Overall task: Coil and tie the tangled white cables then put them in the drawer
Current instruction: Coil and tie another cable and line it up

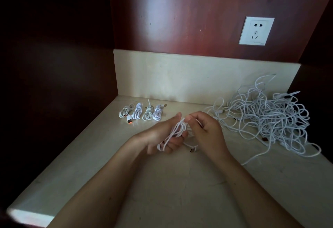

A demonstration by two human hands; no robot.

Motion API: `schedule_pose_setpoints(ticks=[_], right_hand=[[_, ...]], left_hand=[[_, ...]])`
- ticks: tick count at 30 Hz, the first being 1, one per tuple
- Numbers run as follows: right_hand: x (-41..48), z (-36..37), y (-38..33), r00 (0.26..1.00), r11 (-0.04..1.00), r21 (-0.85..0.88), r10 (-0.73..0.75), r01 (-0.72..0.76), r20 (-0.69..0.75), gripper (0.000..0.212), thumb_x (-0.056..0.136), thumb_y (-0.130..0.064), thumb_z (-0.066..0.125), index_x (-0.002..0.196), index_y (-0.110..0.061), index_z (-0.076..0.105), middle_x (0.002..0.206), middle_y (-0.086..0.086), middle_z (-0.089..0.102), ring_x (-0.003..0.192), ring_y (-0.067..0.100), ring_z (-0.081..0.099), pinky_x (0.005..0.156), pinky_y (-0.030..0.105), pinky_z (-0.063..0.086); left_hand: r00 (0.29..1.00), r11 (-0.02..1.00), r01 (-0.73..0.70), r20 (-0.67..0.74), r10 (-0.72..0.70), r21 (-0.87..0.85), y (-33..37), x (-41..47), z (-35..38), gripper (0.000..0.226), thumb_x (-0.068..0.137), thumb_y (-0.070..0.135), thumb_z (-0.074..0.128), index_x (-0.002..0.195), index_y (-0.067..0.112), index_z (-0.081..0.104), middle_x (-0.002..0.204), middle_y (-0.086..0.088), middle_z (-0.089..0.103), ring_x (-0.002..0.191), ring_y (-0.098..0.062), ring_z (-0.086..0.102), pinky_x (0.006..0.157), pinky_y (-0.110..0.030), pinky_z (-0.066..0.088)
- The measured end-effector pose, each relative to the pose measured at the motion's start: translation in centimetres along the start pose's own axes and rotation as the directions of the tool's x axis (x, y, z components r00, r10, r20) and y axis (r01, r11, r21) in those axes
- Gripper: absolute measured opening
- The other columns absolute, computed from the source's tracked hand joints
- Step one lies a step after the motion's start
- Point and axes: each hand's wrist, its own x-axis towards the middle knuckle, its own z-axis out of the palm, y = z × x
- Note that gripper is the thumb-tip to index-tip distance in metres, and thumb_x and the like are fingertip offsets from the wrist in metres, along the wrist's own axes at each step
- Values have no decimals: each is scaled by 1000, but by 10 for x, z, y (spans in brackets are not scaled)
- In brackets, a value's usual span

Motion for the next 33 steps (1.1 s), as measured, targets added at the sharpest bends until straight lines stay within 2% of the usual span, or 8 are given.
schedule_pose_setpoints(ticks=[3, 6, 11, 16, 23, 28, 32, 33], right_hand=[[1, 0, 1, 1000, 1000, 8, 19, -19, 14, 32, 87, -44, 52, 77, -16, 64, 68, -1, 59, 65, 13, 53, 64, 38, 43], [3, -2, 3, 999, 999, -30, 29, -28, 46, 26, 95, -34, 56, 75, -20, 63, 62, -11, 55, 59, 4, 47, 60, 34, 39], [-1, -5, 4, 997, 974, -224, 0, 18, 80, 30, 98, -33, 55, 69, -26, 61, 61, -16, 55, 58, 4, 50, 60, 33, 41], [-7, -2, -3, 967, 911, -405, 31, 77, 252, 38, 98, -44, 47, 72, -18, 58, 61, -5, 54, 59, 10, 52, 59, 31, 39], [-9, -2, -8, 946, 797, -597, 117, 93, 302, 45, 100, -51, 37, 65, -28, 50, 62, -7, 51, 74, 14, 55, 61, 30, 32], [-9, -8, -8, 953, 756, -651, 143, 68, 266, 52, 101, -50, 38, 57, -22, 37, 57, -5, 42, 70, 16, 50, 60, 32, 26], [-11, -5, -11, 953, 758, -647, 127, 86, 275, 52, 100, -50, 40, 55, -25, 37, 61, -6, 45, 77, 16, 57, 61, 30, 26], [-11, -4, -11, 951, 756, -647, 119, 99, 285, 51, 100, -50, 40, 55, -25, 37, 62, -6, 46, 76, 15, 56, 61, 30, 26]], left_hand=[[998, 997, -58, 40, 56, 45, 2, -1, -1, 57, 87, 74, 31, 63, 23, 43, 48, 6, 22, 42, -7, 17, 37, -18, 13], [971, 972, -207, -95, 218, 112, 0, -1, 0, 48, 92, 61, 44, 61, 25, 40, 52, 6, 22, 45, -8, 16, 38, -18, 15], [763, 901, -410, -487, 425, 145, 2, 6, -10, 43, 103, 45, 36, 90, 18, 67, 41, 7, 31, 34, -8, 28, 36, -15, 21], [749, 814, -543, -556, 360, -205, 4, 9, -25, 44, 103, 47, 35, 87, 13, 58, 45, 10, 20, 36, -4, 17, 37, -13, 17], [583, 765, -630, -731, 355, -131, 4, 6, -27, 43, 104, 41, 39, 68, 17, 44, 37, 11, 26, 30, -4, 23, 35, -14, 19], [635, 700, -643, -728, 260, -311, 4, 10, -31, 43, 103, 42, 40, 70, 15, 48, 51, 6, 43, 41, -7, 41, 39, -15, 37], [757, 527, -616, -624, 193, -585, 9, 10, -30, 44, 101, 45, 41, 73, 13, 51, 68, -2, 58, 63, -14, 63, 75, -31, 58], [775, 501, -601, -607, 176, -623, 9, 10, -30, 44, 101, 47, 41, 74, 14, 52, 62, 1, 55, 57, -12, 61, 71, -30, 59]])
